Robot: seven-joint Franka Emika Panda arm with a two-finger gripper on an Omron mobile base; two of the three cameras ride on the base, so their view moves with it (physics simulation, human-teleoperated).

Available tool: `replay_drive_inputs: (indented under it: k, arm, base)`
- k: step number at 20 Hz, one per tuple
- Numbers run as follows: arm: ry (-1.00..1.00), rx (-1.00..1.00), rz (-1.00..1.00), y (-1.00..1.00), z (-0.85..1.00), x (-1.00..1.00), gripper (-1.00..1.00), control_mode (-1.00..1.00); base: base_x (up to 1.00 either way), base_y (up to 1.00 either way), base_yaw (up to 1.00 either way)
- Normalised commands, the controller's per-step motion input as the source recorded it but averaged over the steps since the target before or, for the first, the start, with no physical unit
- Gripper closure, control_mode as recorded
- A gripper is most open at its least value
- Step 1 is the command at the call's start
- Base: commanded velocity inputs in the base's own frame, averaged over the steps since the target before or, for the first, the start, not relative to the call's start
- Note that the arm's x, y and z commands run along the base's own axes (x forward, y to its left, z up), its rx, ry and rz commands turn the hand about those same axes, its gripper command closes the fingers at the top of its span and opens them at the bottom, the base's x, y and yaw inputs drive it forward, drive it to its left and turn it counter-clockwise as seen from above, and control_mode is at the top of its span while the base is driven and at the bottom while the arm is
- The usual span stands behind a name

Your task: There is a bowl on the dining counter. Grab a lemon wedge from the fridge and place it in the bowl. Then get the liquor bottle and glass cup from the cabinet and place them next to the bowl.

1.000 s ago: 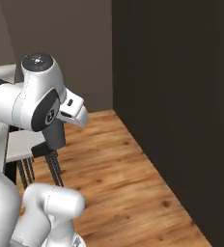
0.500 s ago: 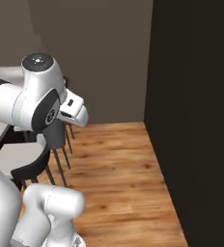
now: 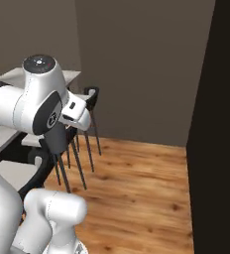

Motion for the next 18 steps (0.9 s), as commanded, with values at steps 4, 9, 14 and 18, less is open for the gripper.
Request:
replay_drive_inputs:
  k: [4,9,14,18]
  arm:
    - [0.0,0.0,0.0,0.0,0.0,0.0,1.0,1.0]
    - [0.0,0.0,0.0,0.0,0.0,0.0,1.0,1.0]
    - [0.0,0.0,0.0,0.0,0.0,0.0,1.0,1.0]
    - [0.0,0.0,0.0,0.0,0.0,0.0,1.0,1.0]
  base:
    - [0.7,-0.41,0.57]
    - [0.6,-0.41,0.59]
    - [0.46,-0.46,0.61]
    - [0.38,-0.54,0.59]
